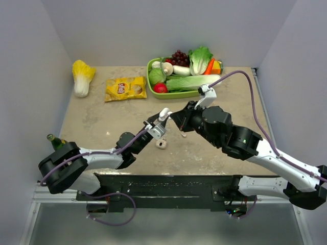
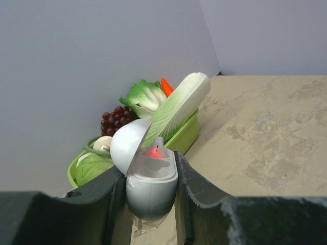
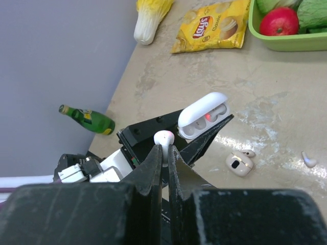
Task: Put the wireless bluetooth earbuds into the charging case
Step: Place the earbud in the charging case.
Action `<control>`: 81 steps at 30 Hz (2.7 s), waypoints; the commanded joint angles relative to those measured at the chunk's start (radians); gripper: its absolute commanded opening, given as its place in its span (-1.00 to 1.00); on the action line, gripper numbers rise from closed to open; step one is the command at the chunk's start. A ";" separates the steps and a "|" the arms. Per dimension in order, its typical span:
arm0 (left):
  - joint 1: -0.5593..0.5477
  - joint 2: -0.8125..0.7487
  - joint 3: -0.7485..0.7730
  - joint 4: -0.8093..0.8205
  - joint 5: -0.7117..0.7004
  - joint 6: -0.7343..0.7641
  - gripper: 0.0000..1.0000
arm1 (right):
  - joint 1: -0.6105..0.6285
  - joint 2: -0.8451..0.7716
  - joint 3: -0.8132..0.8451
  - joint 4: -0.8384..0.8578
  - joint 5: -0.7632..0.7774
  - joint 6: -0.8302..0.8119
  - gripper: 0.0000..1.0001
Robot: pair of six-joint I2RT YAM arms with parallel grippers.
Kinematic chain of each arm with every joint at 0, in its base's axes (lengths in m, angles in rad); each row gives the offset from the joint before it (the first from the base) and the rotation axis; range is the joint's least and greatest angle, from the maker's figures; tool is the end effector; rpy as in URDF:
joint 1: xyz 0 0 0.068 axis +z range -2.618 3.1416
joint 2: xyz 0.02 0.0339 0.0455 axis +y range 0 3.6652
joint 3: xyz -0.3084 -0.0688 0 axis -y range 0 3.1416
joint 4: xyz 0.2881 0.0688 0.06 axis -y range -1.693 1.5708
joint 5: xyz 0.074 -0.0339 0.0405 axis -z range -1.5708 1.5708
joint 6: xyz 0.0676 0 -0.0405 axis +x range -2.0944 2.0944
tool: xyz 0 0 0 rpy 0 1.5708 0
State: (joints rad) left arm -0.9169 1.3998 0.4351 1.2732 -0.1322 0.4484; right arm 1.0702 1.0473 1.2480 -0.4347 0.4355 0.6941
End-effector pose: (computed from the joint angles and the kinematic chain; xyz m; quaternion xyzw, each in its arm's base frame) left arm 0.1989 -0.2448 0.2576 0.3301 0.4905 -0.1491 0.7926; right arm 0.1535 0.2212 0.4655 -0.0117 0.7778 0.3595 0.5154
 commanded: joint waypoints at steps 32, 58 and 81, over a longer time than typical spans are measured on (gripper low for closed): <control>-0.002 -0.131 -0.052 0.624 0.065 -0.128 -1.00 | -0.007 0.140 0.033 -0.052 0.078 0.223 -1.00; -0.002 -0.110 -0.047 0.624 0.068 -0.112 -1.00 | -0.023 0.191 0.050 -0.007 -0.015 0.283 -1.00; -0.002 -0.093 -0.033 0.624 0.068 -0.079 -1.00 | -0.052 0.163 -0.035 0.034 -0.126 0.487 -1.00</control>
State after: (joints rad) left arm -0.9108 1.3052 0.3721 1.2663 -0.0990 0.3553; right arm 1.0157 1.2339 1.2385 -0.4587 0.3664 1.1007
